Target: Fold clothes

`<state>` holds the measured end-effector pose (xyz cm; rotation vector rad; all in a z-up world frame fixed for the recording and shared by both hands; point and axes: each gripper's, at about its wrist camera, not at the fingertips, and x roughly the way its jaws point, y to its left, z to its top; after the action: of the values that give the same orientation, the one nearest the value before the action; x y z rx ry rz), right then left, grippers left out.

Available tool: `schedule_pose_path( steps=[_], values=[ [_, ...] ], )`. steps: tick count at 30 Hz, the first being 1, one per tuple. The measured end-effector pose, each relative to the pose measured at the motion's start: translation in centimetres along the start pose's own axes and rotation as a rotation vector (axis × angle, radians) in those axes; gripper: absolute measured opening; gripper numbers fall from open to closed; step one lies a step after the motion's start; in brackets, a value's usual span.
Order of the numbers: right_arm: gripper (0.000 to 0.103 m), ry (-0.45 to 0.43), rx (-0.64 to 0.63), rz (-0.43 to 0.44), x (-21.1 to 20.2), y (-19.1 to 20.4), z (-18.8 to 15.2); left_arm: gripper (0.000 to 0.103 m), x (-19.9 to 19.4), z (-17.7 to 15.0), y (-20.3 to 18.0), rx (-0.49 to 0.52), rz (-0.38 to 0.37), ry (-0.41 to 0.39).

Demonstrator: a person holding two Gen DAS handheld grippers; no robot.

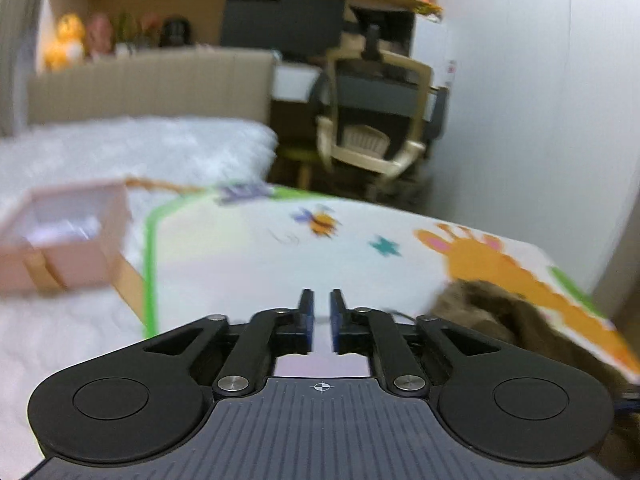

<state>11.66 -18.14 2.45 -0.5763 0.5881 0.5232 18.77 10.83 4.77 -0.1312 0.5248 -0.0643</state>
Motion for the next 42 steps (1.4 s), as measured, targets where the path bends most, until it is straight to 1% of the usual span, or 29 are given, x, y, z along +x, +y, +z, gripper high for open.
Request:
schedule_pose_path(
  steps=[1,2,3,4,5,7,8,10,11,12,17,20,23,26,27,28,29,30,31,32,33,34,35,37,38,39,40,41,42],
  values=[
    [0.067,0.009,-0.044,-0.014,0.3,0.3,0.3,0.028,-0.4,-0.4,-0.3,0.003,-0.037,0.015],
    [0.067,0.019,-0.088,-0.029,0.6,0.6,0.5,0.036,-0.8,-0.7,-0.7,0.006,-0.073,0.03],
    [0.067,0.028,-0.131,-0.043,0.9,0.9,0.8,0.054,-1.1,-1.1,-1.0,0.008,-0.11,0.045],
    [0.067,0.037,-0.175,-0.057,1.2,1.2,1.1,0.063,-1.4,-1.3,-1.5,0.004,-0.146,0.056],
    [0.067,0.037,-0.169,-0.07,1.2,0.7,1.0,0.065,-1.7,-1.6,-2.1,0.003,-0.182,0.066],
    [0.067,0.029,-0.117,-0.095,1.0,-0.8,0.7,0.076,-2.3,-2.4,-4.5,0.078,-0.226,0.059],
    [0.067,0.026,-0.092,-0.108,0.9,-1.5,0.5,0.078,-2.6,-2.8,-5.7,0.115,-0.249,0.056],
    [0.067,0.018,-0.041,-0.133,0.7,-3.0,0.2,0.088,-3.2,-3.5,-8.1,0.19,-0.293,0.049],
    [0.067,0.014,-0.015,-0.146,0.6,-3.7,0.0,0.092,-3.5,-3.9,-9.3,0.227,-0.315,0.045],
    [0.067,0.01,0.011,-0.158,0.5,-4.5,-0.2,0.094,-3.7,-4.3,-10.5,0.265,-0.337,0.041],
    [0.067,-0.009,0.139,-0.221,0.0,-8.2,-1.1,0.095,-5.2,-6.2,-16.5,0.452,-0.445,0.023],
    [0.067,-0.021,0.216,-0.258,-0.3,-10.5,-1.6,0.095,-3.2,-7.1,-20.0,0.551,-0.437,0.005],
    [0.067,-0.077,0.305,-0.218,-2.7,-11.8,-3.5,0.095,-1.2,-8.0,-23.5,0.652,-0.427,-0.012],
    [0.072,-0.139,0.394,-0.17,-5.3,-13.0,-5.5,0.095,1.6,-9.5,-26.1,0.815,-0.376,-0.033],
    [0.077,-0.159,0.424,-0.153,-6.2,-13.4,-6.2,0.091,2.6,-9.9,-26.9,0.869,-0.358,-0.04],
    [0.081,-0.17,0.408,-0.145,-6.7,-12.9,-6.9,0.077,3.5,-10.4,-27.6,0.919,-0.34,-0.045],
    [0.082,-0.17,0.36,-0.138,-6.9,-11.9,-7.6,0.07,4.3,-10.4,-27.4,0.92,-0.327,-0.024],
    [0.082,-0.158,0.314,-0.128,-6.8,-10.8,-8.1,0.056,5.1,-10.5,-27.1,0.92,-0.314,-0.003],
    [0.082,-0.143,0.272,-0.116,-6.7,-9.8,-8.6,0.037,5.8,-10.5,-26.9,0.92,-0.301,0.017],
    [0.082,-0.13,0.254,-0.094,-6.2,-9.0,-8.7,0.027,6.3,-10.4,-26.4,0.905,-0.292,0.029],
    [0.082,-0.118,0.245,-0.069,-5.6,-8.3,-8.6,0.012,6.6,-10.1,-26.0,0.886,-0.273,0.032],
    [0.082,-0.106,0.236,-0.044,-5.0,-7.6,-8.6,0.011,6.9,-9.8,-25.5,0.867,-0.254,0.034],
    [0.082,-0.093,0.215,-0.04,-4.2,-7.0,-8.2,0.011,6.9,-9.3,-25.0,0.852,-0.231,0.015],
    [0.082,-0.066,0.165,-0.05,-2.7,-5.7,-7.0,0.01,6.7,-7.3,-23.1,0.808,-0.172,-0.041],
    [0.082,-0.053,0.128,-0.066,-1.8,-5.3,-6.5,0.009,6.5,-6.0,-21.6,0.774,-0.122,-0.068],
    [0.076,-0.04,0.101,-0.074,-0.9,-5.1,-6.0,0.009,6.3,-4.8,-20.0,0.74,-0.071,-0.094],
    [0.059,-0.022,0.093,-0.072,-0.1,-5.2,-5.4,0.009,6.1,-3.6,-18.4,0.705,-0.021,-0.119],
    [0.051,-0.006,0.102,-0.069,0.6,-5.7,-4.9,0.009,6.3,-2.5,-16.8,0.671,0.026,-0.126],
    [0.039,0.009,0.116,-0.067,1.3,-6.4,-4.4,0.009,6.3,-1.6,-14.5,0.624,0.081,-0.123]
  ],
)
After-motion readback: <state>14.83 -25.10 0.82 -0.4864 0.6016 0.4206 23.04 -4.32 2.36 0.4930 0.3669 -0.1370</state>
